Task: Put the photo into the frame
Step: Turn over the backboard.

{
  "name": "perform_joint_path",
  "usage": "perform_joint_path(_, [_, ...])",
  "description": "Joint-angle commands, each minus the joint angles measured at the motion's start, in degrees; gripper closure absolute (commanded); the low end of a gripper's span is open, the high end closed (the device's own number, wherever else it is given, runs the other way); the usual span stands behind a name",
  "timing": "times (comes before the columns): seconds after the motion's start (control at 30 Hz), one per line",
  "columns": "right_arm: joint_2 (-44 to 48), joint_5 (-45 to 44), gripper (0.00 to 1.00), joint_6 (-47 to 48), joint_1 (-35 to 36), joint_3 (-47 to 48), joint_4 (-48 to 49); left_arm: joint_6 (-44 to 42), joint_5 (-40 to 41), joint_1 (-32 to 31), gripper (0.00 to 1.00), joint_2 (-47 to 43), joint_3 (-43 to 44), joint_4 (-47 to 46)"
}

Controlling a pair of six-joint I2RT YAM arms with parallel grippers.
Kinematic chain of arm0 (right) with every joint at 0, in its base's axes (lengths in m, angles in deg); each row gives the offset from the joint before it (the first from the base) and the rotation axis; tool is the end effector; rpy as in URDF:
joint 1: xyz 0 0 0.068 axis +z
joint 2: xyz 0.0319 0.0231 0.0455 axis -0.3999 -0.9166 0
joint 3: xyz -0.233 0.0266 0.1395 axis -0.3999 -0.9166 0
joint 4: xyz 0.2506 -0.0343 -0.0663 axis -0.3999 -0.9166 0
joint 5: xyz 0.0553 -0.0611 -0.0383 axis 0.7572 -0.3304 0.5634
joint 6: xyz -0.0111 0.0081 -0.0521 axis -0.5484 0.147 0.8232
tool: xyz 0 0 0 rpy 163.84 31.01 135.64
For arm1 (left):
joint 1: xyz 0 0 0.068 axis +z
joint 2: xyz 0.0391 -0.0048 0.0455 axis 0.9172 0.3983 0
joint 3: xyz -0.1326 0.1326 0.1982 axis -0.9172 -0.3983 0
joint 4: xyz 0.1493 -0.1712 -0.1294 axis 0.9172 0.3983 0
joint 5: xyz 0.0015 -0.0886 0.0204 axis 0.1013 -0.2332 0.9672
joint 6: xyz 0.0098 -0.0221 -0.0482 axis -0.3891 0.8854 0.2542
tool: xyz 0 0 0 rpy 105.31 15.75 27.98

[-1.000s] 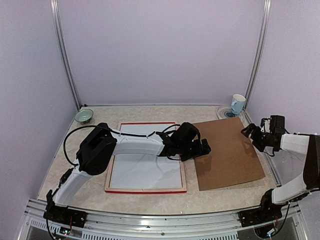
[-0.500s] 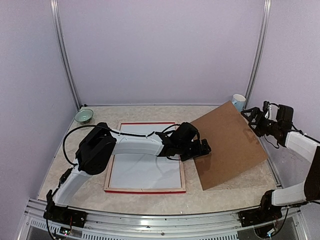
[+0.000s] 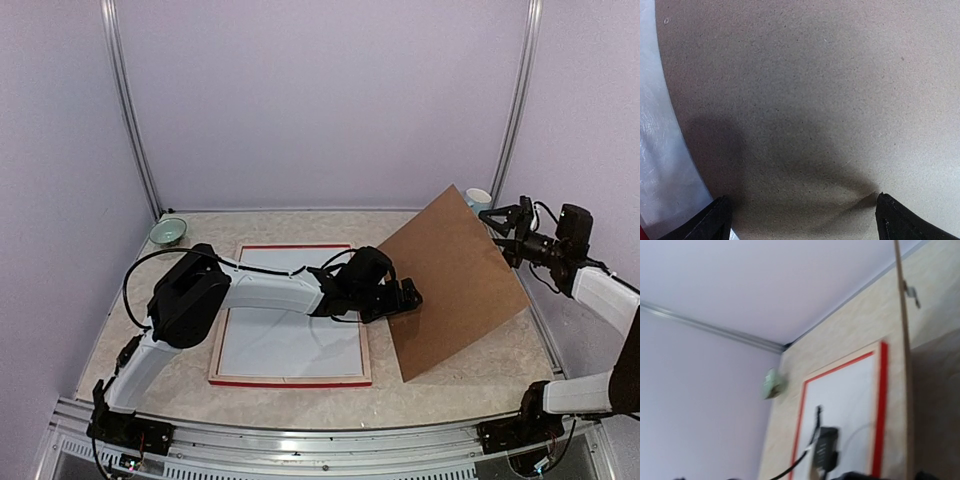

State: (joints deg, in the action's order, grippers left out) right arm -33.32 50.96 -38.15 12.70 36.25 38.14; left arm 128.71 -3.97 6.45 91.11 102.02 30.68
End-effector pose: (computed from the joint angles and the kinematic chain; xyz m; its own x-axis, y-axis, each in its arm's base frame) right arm 0.2479 -0.0176 0.2757 -0.7023 0.6088 -0.3690 -0.1755 0.3542 0.9185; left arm 0.2718 -0.4769 0.1360 -0.8928 -0.0890 -0.4416 0.2788 0.6609 -0.6967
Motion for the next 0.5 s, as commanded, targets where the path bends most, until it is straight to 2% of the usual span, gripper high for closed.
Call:
perform_joint_path(0.0, [2.66,6.84,0.01,-7.00,1.08,-0.41,4.46,0.42,-1.86,-0.03,0.01,-1.19,-2.17,0.36])
perform_joint_path(0.47, [3.36,7.26,0.01,-13.34,6.27,1.64,10.70,-0.17,0.09,2.18,0.01,-8.80,-7.37,-2.09])
